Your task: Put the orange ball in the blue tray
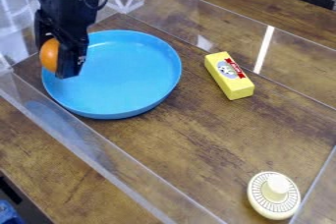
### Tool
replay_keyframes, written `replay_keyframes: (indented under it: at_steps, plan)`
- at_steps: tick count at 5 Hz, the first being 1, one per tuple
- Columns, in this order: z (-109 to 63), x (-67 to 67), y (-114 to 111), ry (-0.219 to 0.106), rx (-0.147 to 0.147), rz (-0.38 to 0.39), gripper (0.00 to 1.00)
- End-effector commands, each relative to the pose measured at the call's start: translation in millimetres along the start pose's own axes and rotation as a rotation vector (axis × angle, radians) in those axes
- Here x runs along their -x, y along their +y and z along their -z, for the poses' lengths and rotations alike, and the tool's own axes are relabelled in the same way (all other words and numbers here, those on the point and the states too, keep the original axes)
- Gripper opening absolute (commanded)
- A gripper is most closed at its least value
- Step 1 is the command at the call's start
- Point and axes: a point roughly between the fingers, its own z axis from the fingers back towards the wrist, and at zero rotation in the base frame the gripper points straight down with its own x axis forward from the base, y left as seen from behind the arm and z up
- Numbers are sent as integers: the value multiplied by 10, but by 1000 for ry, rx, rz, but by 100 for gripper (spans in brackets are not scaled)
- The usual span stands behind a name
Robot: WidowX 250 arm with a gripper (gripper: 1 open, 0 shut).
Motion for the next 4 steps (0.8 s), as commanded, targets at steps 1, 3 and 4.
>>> replay_keyframes:
  at_steps: [1, 3, 4]
  plan:
    - [-67, 4, 122, -33, -23, -29, 0]
    - [-27, -59, 103, -45, -17, -19, 100]
    - [-39, -122, 69, -57, -9, -8, 100]
